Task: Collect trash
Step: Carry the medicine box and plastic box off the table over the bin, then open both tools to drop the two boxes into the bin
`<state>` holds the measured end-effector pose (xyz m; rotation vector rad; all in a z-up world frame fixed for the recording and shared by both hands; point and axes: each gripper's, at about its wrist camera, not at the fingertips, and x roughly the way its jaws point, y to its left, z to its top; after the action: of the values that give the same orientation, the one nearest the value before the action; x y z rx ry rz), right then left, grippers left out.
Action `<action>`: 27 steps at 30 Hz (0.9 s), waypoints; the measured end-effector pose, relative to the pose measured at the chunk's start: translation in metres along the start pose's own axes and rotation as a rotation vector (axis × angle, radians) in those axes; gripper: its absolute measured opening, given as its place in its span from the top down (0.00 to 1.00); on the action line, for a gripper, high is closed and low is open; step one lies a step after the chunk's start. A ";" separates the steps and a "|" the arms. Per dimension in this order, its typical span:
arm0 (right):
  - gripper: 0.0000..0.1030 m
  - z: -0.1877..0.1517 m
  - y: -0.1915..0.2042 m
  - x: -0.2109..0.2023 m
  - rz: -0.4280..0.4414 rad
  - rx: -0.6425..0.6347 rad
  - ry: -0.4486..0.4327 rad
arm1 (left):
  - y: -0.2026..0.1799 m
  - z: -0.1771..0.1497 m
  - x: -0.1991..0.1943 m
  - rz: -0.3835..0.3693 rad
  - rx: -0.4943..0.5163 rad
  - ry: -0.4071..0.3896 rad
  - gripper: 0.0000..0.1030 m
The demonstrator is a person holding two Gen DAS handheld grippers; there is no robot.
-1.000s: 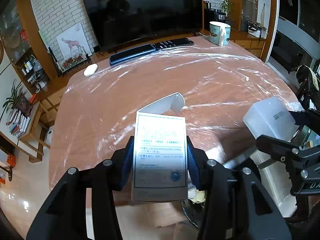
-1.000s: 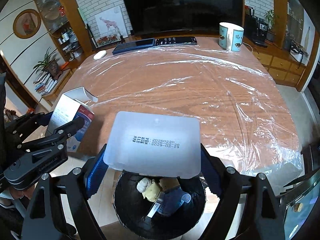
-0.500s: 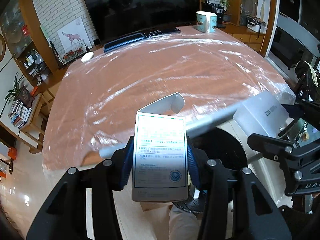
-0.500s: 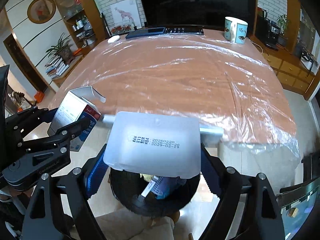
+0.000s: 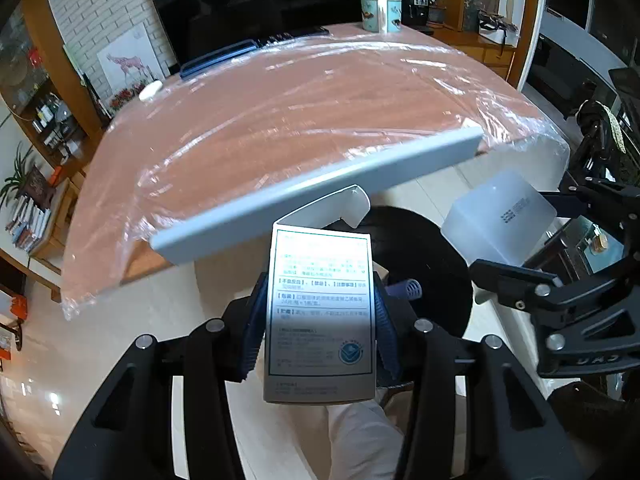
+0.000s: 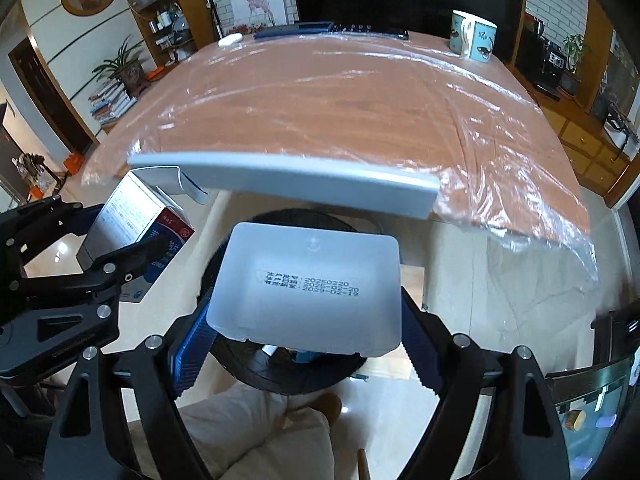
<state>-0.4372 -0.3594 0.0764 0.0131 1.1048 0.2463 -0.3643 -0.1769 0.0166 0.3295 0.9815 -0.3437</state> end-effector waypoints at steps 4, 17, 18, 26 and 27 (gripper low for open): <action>0.20 -0.007 -0.002 0.008 -0.018 -0.008 0.021 | -0.003 -0.005 0.008 -0.019 -0.011 0.026 0.53; 0.20 -0.013 0.001 0.032 -0.079 -0.060 0.055 | -0.003 -0.016 0.037 -0.065 -0.013 0.084 0.53; 0.20 -0.013 0.001 0.034 -0.079 -0.061 0.058 | -0.003 -0.016 0.039 -0.068 -0.012 0.089 0.53; 0.20 -0.011 0.000 0.050 -0.088 -0.062 0.087 | -0.001 -0.014 0.060 -0.066 0.003 0.121 0.53; 0.20 -0.010 -0.001 0.051 -0.088 -0.059 0.090 | 0.000 -0.014 0.063 -0.066 0.003 0.126 0.53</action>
<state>-0.4240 -0.3512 0.0265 -0.1003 1.1839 0.2020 -0.3426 -0.1797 -0.0441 0.3255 1.1177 -0.3880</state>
